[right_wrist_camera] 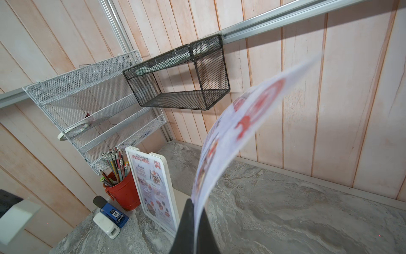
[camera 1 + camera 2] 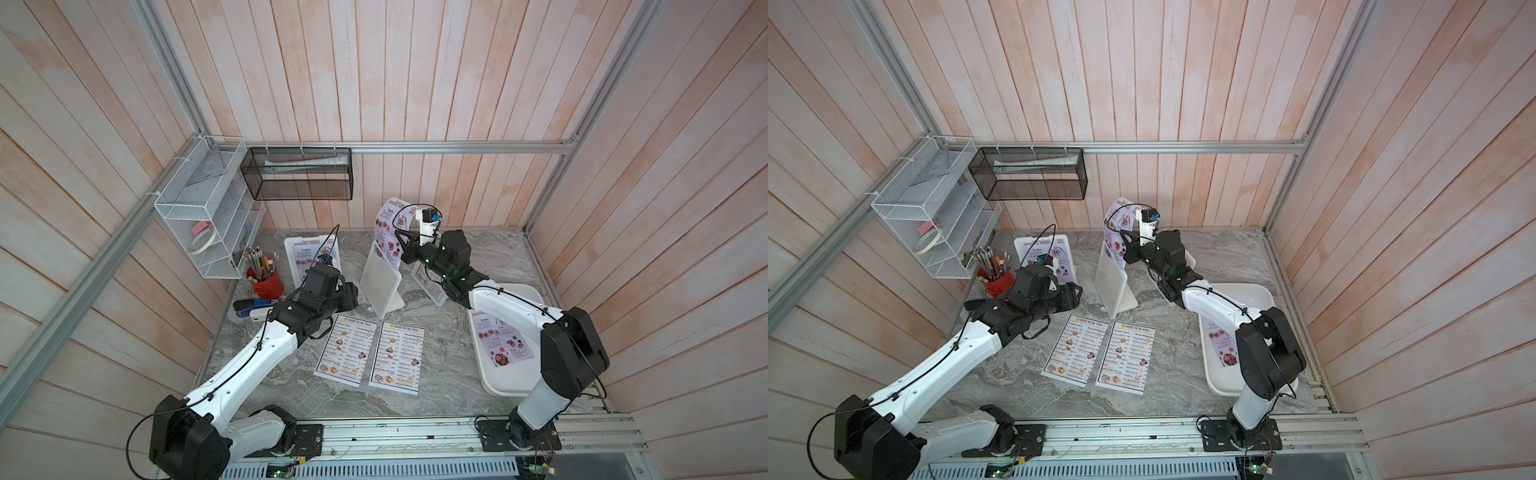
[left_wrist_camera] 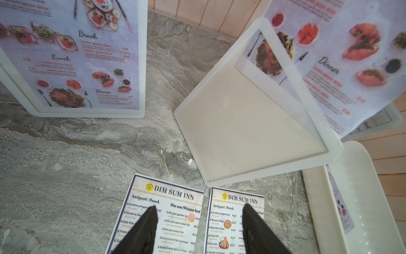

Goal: Replace the menus in the menu holders
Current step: Insert the menu into the menu holder.

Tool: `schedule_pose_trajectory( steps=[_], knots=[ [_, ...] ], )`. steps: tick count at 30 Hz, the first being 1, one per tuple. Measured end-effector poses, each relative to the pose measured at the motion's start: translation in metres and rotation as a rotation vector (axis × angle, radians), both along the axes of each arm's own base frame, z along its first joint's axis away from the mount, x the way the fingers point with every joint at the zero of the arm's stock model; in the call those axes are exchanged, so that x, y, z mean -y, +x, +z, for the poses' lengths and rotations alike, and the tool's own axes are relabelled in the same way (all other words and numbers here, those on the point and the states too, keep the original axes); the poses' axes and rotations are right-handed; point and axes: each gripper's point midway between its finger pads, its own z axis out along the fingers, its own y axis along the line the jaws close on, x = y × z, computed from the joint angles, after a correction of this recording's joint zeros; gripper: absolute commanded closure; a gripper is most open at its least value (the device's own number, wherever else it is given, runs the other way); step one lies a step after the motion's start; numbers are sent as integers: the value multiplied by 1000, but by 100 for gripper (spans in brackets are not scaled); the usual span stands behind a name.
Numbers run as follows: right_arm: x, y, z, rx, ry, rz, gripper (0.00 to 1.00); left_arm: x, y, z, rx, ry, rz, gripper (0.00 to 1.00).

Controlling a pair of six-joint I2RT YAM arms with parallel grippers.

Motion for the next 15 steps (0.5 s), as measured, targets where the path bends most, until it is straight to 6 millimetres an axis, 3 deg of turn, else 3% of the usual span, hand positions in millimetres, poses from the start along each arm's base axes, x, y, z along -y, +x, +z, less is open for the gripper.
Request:
schedule_pose_trajectory(
  steps=[9, 15],
  knots=[
    [4, -4, -24, -20, -13, -8, 100, 0, 0, 0, 0, 0, 0, 36],
    [8, -14, -28, -13, -7, -4, 100, 0, 0, 0, 0, 0, 0, 36]
  ],
)
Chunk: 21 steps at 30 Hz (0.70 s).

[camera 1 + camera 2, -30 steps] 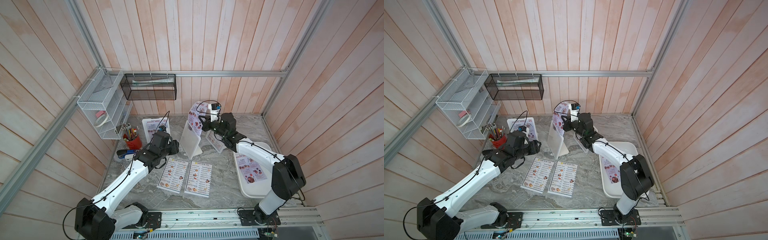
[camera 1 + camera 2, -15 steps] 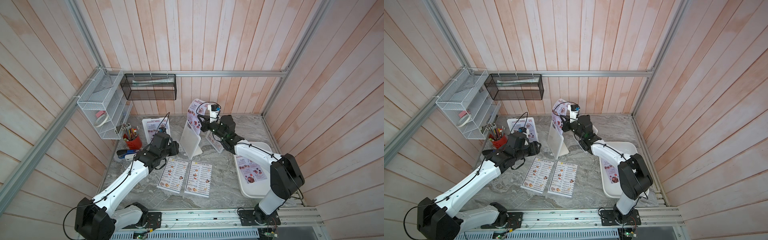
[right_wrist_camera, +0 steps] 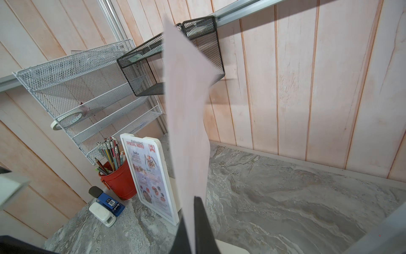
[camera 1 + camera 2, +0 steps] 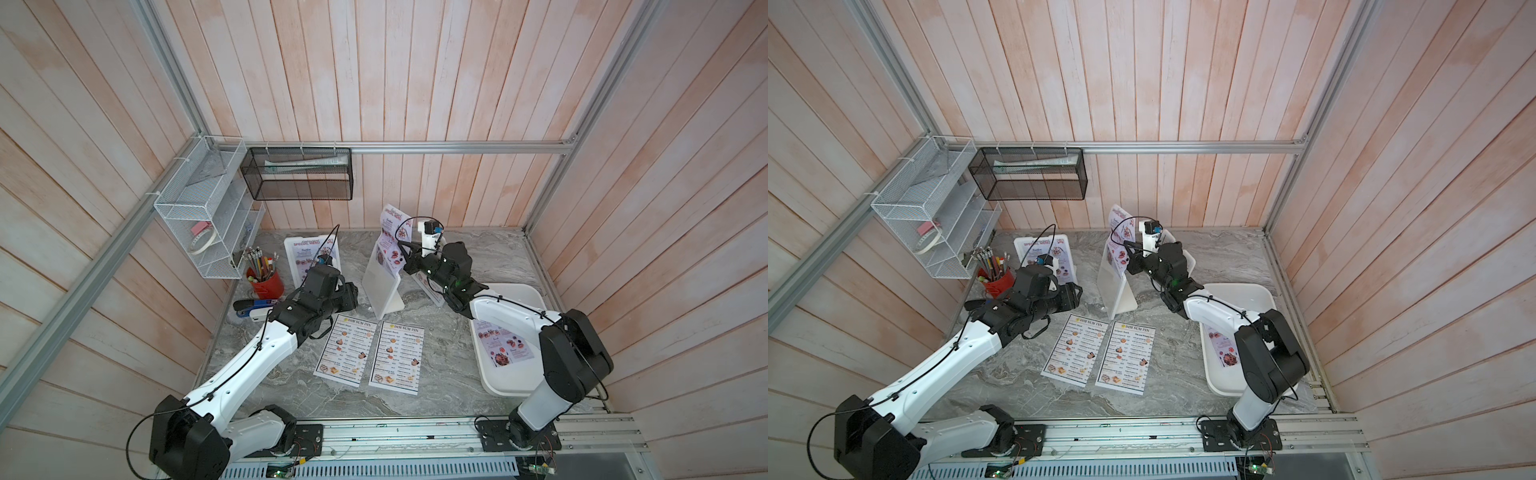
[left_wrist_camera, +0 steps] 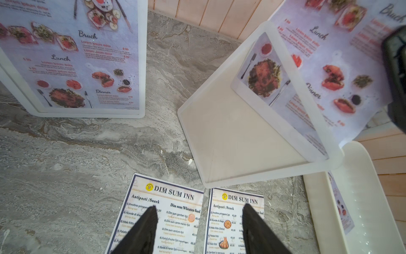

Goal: Replace the menus in the menu holders
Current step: Insert the menu into the menu holder.

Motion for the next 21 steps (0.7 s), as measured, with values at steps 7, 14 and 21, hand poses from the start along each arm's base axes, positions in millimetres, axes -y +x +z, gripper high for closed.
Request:
schedule_pose_trajectory(
  steps=[7, 14, 21],
  knots=[
    [-1, -5, 4, 11, 30, 6, 100, 0, 0, 0, -1, 0, 0, 36],
    [-6, -8, 12, -1, 83, 17, 100, 0, 0, 0, 1, -1, 0, 36],
    [-17, -18, 21, -7, 150, 28, 100, 0, 1, 0, 2, -1, 0, 36]
  ],
)
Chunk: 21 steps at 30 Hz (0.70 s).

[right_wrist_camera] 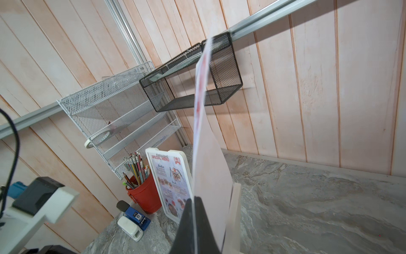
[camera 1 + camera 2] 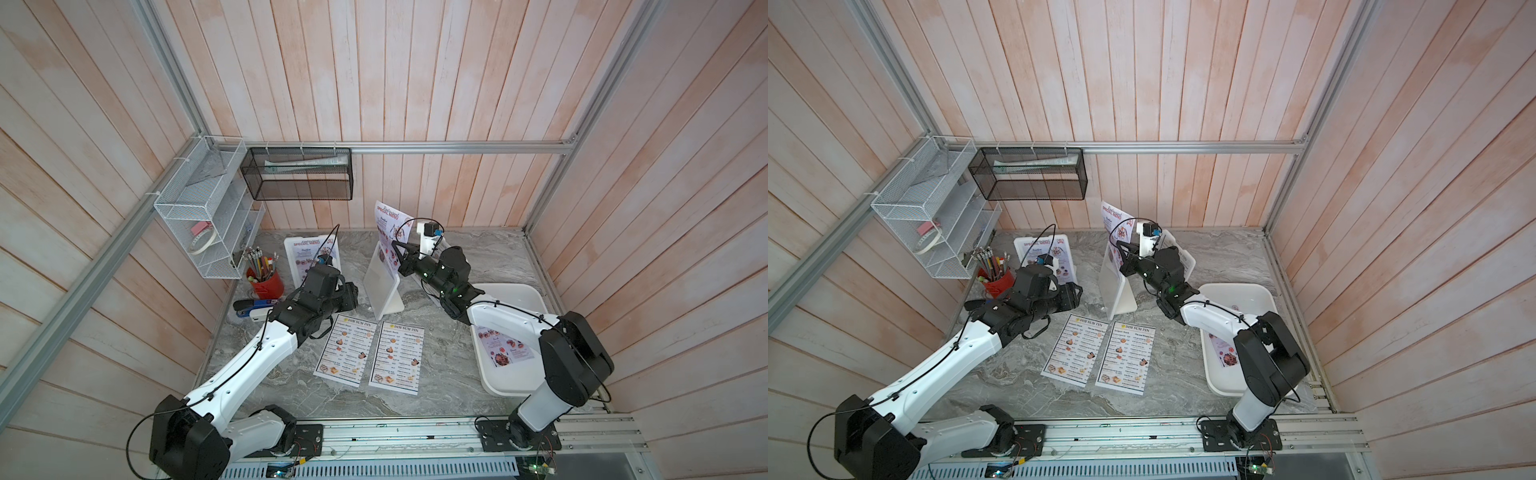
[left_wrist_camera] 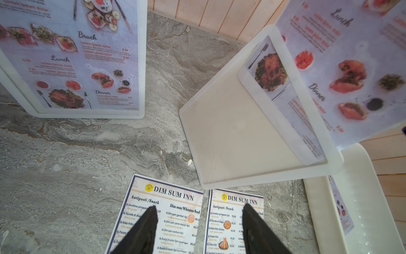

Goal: Replace the menus in the menu holders
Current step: Insert the menu into the menu holder.

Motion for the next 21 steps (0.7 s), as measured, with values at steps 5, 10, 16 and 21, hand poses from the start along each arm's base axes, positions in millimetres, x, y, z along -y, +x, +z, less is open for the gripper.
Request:
schedule_pose_trajectory(
  steps=[5, 10, 16, 21],
  knots=[
    [3, 0, -2, -14, 31, -17, 100, 0, 0, 0, 0, -1, -1, 36],
    [6, 1, -4, -29, 58, -35, 100, 0, 0, -2, 1, -1, -1, 36],
    [9, -1, -9, -54, 94, -40, 98, 0, 0, -7, -4, 1, -1, 36],
    [5, -6, -10, -66, 117, -28, 98, 0, 0, -7, -4, 1, -1, 36]
  ],
)
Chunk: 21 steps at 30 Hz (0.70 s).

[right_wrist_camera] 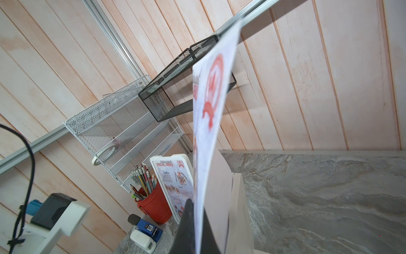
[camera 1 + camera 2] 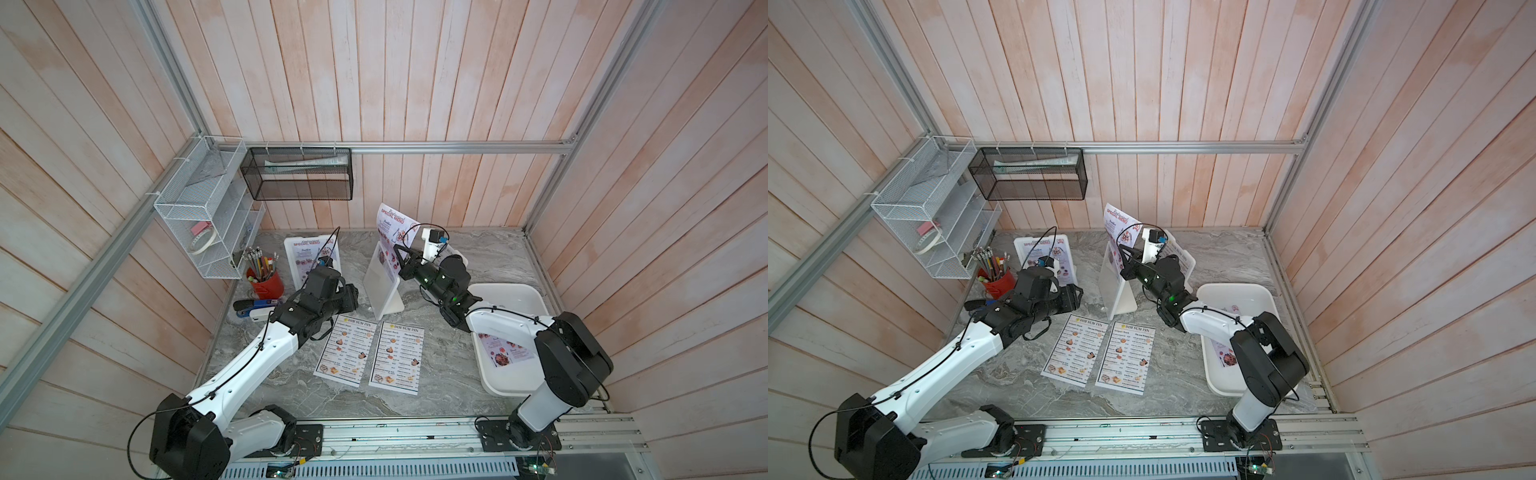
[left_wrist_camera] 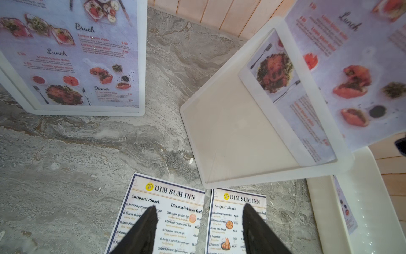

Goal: Replace the menus in the menu holders
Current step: Insert the menu into the menu holder.

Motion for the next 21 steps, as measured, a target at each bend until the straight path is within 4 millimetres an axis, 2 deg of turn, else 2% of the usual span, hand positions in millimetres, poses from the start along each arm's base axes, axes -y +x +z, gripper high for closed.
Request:
schedule_pose_trajectory(
  steps=[12, 21],
  knots=[
    [2, -5, 10, 21, 77, -11, 98, 1, 1, 0, 3, -7, 0, 36],
    [5, -9, -6, -21, 91, -17, 95, 2, 2, 2, 14, -13, 0, 36]
  ],
)
